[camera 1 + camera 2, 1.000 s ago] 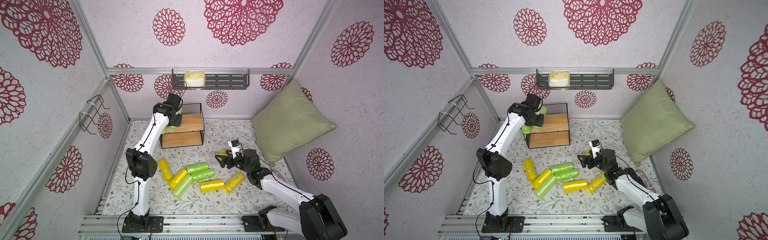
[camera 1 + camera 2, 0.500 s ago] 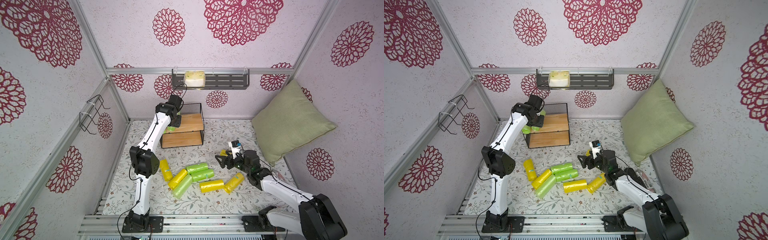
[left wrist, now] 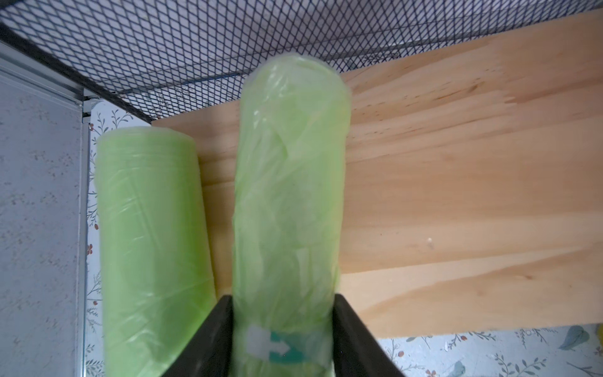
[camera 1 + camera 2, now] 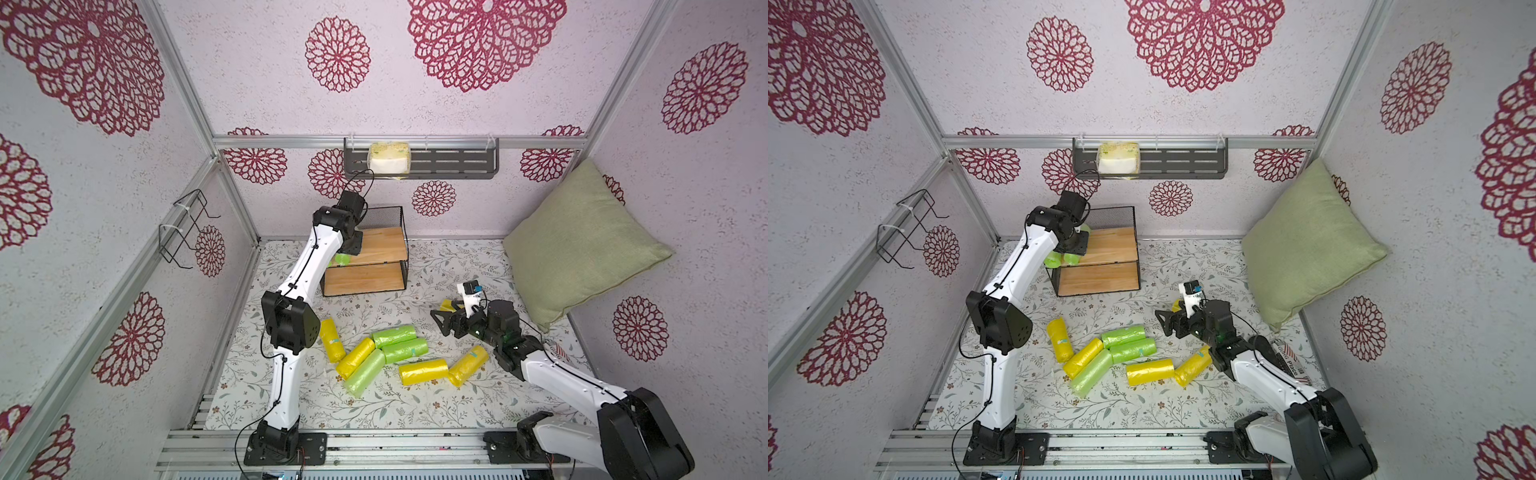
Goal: Sort the rolls of trash bags by color and place them on the shelf
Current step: Place the roll of trash bags on the shelf.
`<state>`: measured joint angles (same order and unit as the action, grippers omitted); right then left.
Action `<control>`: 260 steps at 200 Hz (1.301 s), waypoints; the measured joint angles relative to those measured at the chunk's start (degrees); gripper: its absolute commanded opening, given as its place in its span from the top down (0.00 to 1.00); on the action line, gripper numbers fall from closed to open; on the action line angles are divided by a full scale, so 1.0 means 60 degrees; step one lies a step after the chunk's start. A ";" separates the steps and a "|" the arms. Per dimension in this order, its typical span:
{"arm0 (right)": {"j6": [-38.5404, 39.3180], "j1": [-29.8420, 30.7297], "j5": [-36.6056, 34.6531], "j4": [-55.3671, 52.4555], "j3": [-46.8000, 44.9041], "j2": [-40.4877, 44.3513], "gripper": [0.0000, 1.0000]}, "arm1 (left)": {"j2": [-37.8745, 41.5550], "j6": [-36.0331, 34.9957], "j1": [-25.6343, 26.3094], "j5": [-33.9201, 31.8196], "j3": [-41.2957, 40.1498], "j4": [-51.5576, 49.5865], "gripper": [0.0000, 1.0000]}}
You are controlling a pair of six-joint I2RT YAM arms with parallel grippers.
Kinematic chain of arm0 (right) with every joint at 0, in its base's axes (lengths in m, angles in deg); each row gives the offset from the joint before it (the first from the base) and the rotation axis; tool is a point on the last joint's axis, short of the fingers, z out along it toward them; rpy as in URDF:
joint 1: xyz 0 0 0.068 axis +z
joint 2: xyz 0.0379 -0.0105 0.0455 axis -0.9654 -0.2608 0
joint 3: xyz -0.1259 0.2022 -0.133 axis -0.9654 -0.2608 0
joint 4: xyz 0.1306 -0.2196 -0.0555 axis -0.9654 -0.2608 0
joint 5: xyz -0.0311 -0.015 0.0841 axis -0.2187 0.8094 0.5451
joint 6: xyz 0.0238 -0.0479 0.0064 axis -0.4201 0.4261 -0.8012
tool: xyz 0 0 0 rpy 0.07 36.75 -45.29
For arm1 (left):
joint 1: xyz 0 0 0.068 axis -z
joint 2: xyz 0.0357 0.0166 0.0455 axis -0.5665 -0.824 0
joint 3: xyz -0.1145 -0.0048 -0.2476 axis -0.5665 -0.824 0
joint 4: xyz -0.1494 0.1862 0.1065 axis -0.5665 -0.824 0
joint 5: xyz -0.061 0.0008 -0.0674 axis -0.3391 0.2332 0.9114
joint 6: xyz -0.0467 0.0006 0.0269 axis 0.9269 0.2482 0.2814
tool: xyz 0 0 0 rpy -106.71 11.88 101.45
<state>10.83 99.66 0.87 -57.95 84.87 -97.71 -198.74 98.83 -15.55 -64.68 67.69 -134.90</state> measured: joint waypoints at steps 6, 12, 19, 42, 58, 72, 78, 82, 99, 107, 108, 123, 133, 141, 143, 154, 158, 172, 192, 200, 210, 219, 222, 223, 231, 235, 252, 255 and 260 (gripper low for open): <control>0.0000 0.0000 0.0000 0.0000 0.0000 0.0000 0.07 | -0.0004 0.0033 0.0000 -0.0069 0.0000 -0.0015 0.54; -0.0004 0.0000 0.0000 0.0004 0.0000 -0.0007 0.07 | -0.0011 0.0055 0.0000 -0.0153 0.0000 -0.0025 0.54; 0.0000 0.0000 0.0004 0.0015 0.0000 -0.0018 0.07 | -0.0015 0.0084 0.0000 -0.0219 0.0000 -0.0036 0.54; -0.0004 0.0000 0.0004 0.0036 0.0000 -0.0087 0.07 | -0.0022 0.0193 0.0000 -0.0397 0.0000 -0.0073 0.54; -0.0004 0.0000 0.0007 0.0044 0.0000 -0.0113 0.07 | -0.0022 0.0273 0.0000 -0.0419 0.0000 -0.0076 0.49; -0.0004 0.0000 0.0007 0.0051 0.0000 -0.0120 0.07 | -0.0022 0.0350 0.0000 -0.0423 0.0000 -0.0073 0.46; -0.0004 0.0000 0.0007 0.0051 0.0000 -0.0120 0.07 | -0.0022 0.0382 0.0000 -0.0419 0.0000 -0.0073 0.45; -0.0004 0.0000 0.0007 0.0055 0.0000 -0.0120 0.07 | -0.0022 0.0393 0.0000 -0.0419 0.0000 -0.0073 0.44; -0.0004 0.0000 0.0007 0.0058 0.0000 -0.0120 0.07 | -0.0022 0.0452 0.0000 -0.0415 0.0000 -0.0069 0.42; -0.0007 0.0000 0.0007 0.0058 0.0000 -0.0120 0.07 | -0.0022 0.0463 0.0000 -0.0415 0.0000 -0.0062 0.41; -0.0007 0.0000 0.0007 0.0058 0.0000 -0.0120 0.07 | -0.0022 0.0459 0.0000 -0.0415 0.0000 -0.0062 0.41; -0.0007 0.0000 0.0007 0.0058 0.0000 -0.0120 0.07 | -0.0015 0.0492 0.0004 -0.0415 -0.0015 -0.0022 0.40; -0.0007 0.0000 0.0007 0.0058 0.0000 -0.0124 0.07 | 0.0015 0.0495 0.0015 -0.0415 -0.0087 0.0040 0.40; -0.0011 0.0000 0.0007 0.0058 0.0000 -0.0124 0.07 | 0.0044 0.0495 0.0036 -0.0415 -0.0149 0.0076 0.39; -0.0015 0.0000 0.0007 0.0058 0.0000 -0.0124 0.07 | 0.0055 0.0495 0.0044 -0.0415 -0.0171 0.0087 0.39; -0.0018 0.0000 0.0007 0.0058 0.0000 -0.0124 0.07 | 0.0131 0.0492 0.0062 -0.0419 -0.0288 0.0124 0.37; -0.0018 0.0000 0.0011 0.0058 0.0000 -0.0124 0.07 | 0.0164 0.0495 0.0066 -0.0426 -0.0328 0.0131 0.36; -0.0022 0.0000 0.0015 0.0066 0.0000 -0.0153 0.07 | 0.0262 0.0492 0.0087 -0.0452 -0.0404 0.0149 0.35; -0.0073 0.0000 0.0025 0.0066 0.0000 -0.0226 0.07 | 0.0459 0.0492 0.0124 -0.0463 -0.0463 0.0189 0.35; -0.0095 0.0000 0.0029 0.0066 0.0000 -0.0240 0.07 | 0.0565 0.0492 0.0138 -0.0477 -0.0503 0.0208 0.35; -0.0098 0.0000 0.0029 0.0066 0.0000 -0.0240 0.07 | 0.0707 0.0492 0.0157 -0.0488 -0.0565 0.0219 0.35; -0.0102 0.0000 0.0033 0.0066 0.0000 -0.0240 0.07 | 0.0871 0.0492 0.0178 -0.0495 -0.0678 0.0259 0.35; -0.0102 0.0000 0.0033 0.0066 0.0000 -0.0240 0.07 | 0.0954 0.0492 0.0193 -0.0499 -0.0736 0.0280 0.34; -0.0102 0.0000 0.0033 0.0066 0.0000 -0.0240 0.07 | 0.0965 0.0492 0.0193 -0.0499 -0.0750 0.0284 0.34; -0.0098 0.0000 0.0033 0.0058 0.0000 -0.0240 0.07 | 0.1147 0.0492 0.0215 -0.0488 -0.0933 0.0361 0.34; -0.0098 0.0000 0.0033 0.0058 0.0000 -0.0240 0.07 | 0.1282 0.0492 0.0237 -0.0481 -0.1078 0.0430 0.34; -0.0076 0.0040 0.0015 0.0007 0.0000 -0.0240 0.07 | 0.1836 0.0484 0.0335 -0.0390 -0.1734 0.0692 0.33; -0.0073 0.0066 -0.0004 -0.0011 0.0000 -0.0240 0.07 | 0.1942 0.0488 0.0357 -0.0368 -0.1887 0.0743 0.33; -0.0055 0.0113 -0.0033 -0.0055 0.0000 -0.0237 0.07 | 0.2182 0.0488 0.0412 -0.0328 -0.2153 0.0863 0.33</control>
<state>10.50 100.33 0.68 -58.28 84.87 -99.13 -185.65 101.76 -13.08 -66.65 54.77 -129.72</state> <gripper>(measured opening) 0.928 0.669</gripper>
